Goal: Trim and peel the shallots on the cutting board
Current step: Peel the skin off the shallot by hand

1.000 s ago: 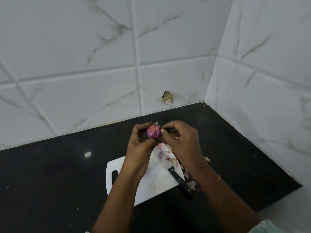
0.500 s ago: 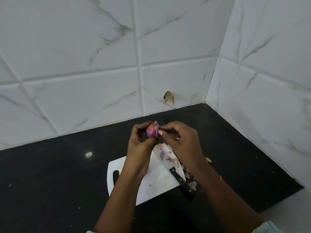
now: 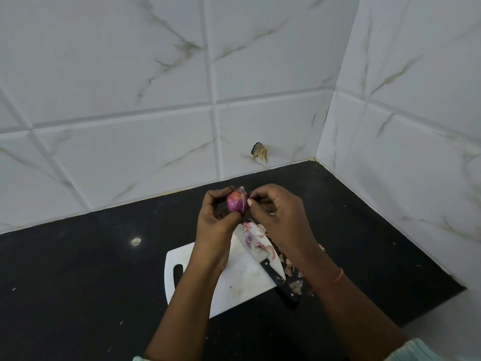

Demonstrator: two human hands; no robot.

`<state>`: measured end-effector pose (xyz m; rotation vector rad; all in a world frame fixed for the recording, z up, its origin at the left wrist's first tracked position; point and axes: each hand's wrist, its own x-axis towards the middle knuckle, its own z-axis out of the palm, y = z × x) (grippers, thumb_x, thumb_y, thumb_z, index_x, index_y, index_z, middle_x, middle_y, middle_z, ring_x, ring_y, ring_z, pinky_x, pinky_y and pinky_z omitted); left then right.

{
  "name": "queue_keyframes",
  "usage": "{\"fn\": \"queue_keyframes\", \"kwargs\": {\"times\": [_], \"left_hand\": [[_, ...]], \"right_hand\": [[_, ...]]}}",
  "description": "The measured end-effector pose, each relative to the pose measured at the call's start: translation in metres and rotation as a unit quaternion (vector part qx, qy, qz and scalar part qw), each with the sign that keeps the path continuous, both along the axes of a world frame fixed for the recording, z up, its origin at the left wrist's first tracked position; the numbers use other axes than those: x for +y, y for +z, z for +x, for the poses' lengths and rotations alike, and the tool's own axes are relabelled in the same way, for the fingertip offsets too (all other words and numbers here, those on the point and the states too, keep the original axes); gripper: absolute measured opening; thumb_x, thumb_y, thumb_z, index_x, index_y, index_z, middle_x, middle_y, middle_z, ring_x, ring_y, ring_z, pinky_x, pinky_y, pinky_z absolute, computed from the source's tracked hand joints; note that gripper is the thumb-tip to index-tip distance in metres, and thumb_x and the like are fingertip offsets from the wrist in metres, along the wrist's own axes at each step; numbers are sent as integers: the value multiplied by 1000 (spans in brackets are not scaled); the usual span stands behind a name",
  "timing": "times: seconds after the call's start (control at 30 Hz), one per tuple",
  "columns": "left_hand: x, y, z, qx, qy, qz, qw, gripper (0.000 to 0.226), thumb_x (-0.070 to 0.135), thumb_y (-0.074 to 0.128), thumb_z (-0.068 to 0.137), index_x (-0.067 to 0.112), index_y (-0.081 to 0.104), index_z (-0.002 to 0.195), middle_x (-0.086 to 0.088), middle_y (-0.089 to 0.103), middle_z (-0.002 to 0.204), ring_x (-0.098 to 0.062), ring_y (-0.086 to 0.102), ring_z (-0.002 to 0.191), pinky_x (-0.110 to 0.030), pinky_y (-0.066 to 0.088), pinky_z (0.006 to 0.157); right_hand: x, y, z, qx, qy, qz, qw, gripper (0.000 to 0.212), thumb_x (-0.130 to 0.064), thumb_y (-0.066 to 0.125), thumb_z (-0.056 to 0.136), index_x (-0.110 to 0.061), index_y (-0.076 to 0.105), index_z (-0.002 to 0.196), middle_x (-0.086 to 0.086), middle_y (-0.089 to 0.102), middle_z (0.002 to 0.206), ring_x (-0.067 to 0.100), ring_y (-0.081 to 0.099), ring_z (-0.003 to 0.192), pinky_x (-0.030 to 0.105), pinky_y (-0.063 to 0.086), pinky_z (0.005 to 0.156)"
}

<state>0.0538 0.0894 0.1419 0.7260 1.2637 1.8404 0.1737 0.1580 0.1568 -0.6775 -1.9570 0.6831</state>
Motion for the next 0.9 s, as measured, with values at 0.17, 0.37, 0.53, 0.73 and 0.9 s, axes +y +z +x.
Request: {"fn": "queue_keyframes", "kwargs": {"times": [0.17, 0.37, 0.53, 0.73, 0.9], "left_hand": [[-1, 0, 1, 9, -9, -8, 1000, 49, -18, 65, 78, 17, 61, 112, -7, 65, 118, -32, 62, 114, -46, 58, 90], [-3, 3, 2, -83, -47, 17, 995, 51, -23, 54, 80, 16, 60, 112, -14, 62, 124, -39, 61, 116, -44, 55, 88], [-2, 3, 1, -120, -41, 37, 991, 51, -26, 51, 79, 13, 61, 109, -18, 59, 127, -42, 58, 120, -46, 54, 95], [-2, 2, 2, -26, -4, 19, 999, 49, -21, 61, 79, 9, 58, 118, -9, 67, 116, -32, 64, 113, -46, 57, 92], [-4, 2, 0, 3, 19, 13, 1000, 51, -22, 63, 76, 15, 60, 111, -8, 65, 117, -29, 62, 115, -48, 56, 94]], "right_hand": [[4, 1, -2, -101, 1, 40, 994, 7, -11, 60, 91, -7, 58, 95, -1, 54, 93, 6, 51, 78, 15, 47, 68], [3, 0, 0, -53, -1, -72, 996, 6, -14, 55, 95, -11, 57, 99, 2, 59, 91, 12, 59, 81, 18, 51, 70], [-2, 2, 4, 104, -6, -209, 972, 14, -29, 56, 96, -19, 65, 99, -2, 70, 91, 13, 68, 84, 28, 58, 74], [-10, -3, 0, 53, -5, -31, 998, 15, -11, 71, 86, -12, 70, 101, -5, 70, 94, 3, 66, 89, 11, 51, 76], [-7, -5, -1, -3, -15, 62, 998, 7, -11, 65, 91, -9, 67, 98, -2, 66, 93, 5, 61, 85, 15, 52, 74]]}}
